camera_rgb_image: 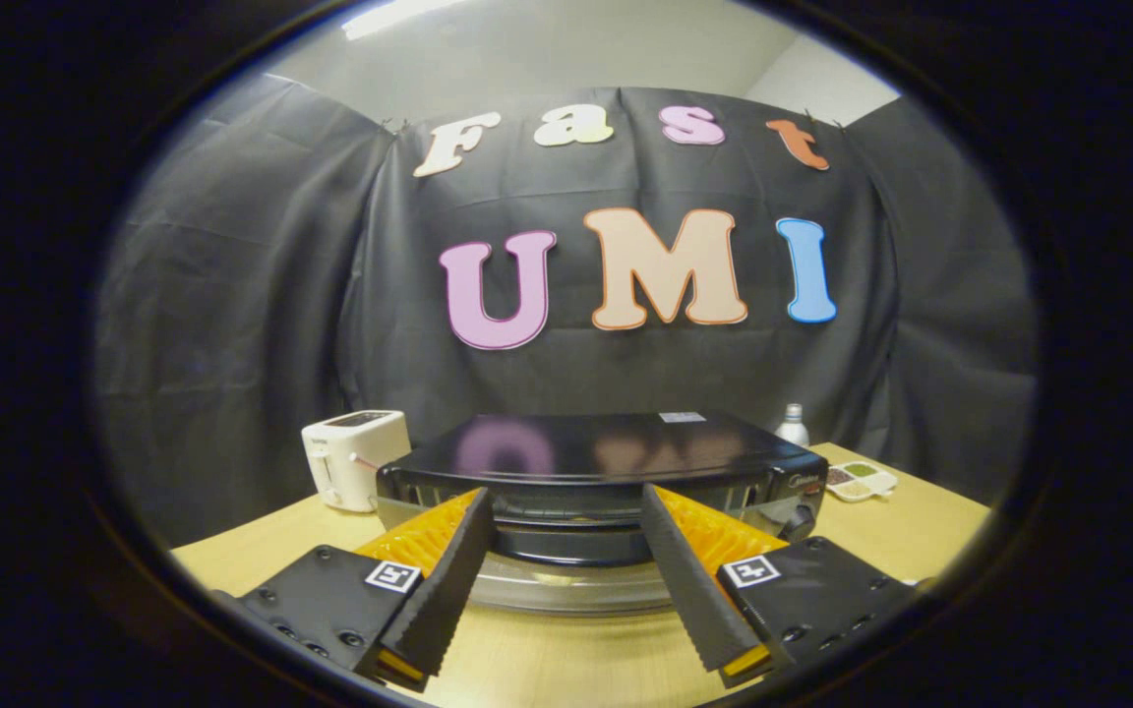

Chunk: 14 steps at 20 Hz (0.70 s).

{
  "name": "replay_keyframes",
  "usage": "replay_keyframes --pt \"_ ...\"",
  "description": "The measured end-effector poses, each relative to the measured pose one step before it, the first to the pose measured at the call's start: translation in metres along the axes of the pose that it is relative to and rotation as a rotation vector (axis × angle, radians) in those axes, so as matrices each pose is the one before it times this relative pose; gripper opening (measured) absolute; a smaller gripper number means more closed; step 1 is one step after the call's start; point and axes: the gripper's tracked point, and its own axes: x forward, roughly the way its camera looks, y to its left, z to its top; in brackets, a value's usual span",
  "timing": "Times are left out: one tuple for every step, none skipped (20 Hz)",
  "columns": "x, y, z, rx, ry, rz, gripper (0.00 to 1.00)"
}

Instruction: Open the toaster oven, put the food inside, and close the toaster oven door.

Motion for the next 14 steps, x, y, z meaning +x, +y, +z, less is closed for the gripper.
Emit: replay_keyframes --pt "0.00619 -0.00004 0.00132 0.00054 0.00138 -0.00080 0.96" --pt "0.00463 0.00021 0.00149 -0.00391 -0.00210 -0.00120 0.96" --pt "0.00430 0.00008 0.00067 -0.00613 -0.00134 -0.00041 0.96" --pt "0.00448 -0.00012 -0.00022 0.00233 0.00063 -0.00037 0.96" --pt "0.00471 -0.00080 -0.00004 0.00852 0.00464 -0.00051 0.96" --pt "0.00263 -0.00044 -0.00046 0.00947 0.00268 -0.00141 0.96" --pt "0.00286 -0.00007 0.00046 0.00238 0.00314 -0.00139 0.96" --pt "0.00230 -0.00019 0.00107 -0.00509 0.00045 -0.00164 0.96" --pt "0.00058 -0.00022 0.00092 -0.00040 -0.00170 -0.00391 0.96" --pt "0.00016 -0.00006 -0.00105 -0.00426 -0.00008 -0.00104 0.96" --pt "0.00022 -0.00033 -0.00009 -0.00089 -0.00169 0.00059 0.96" --pt "-0.00043 0.00028 0.00037 0.00030 -0.00070 0.00085 0.96" --pt "0.00028 -0.00015 -0.00030 0.00185 -0.00042 0.00033 0.96" --pt "0.00010 -0.00033 -0.00110 0.00099 0.00121 0.00002 0.96"
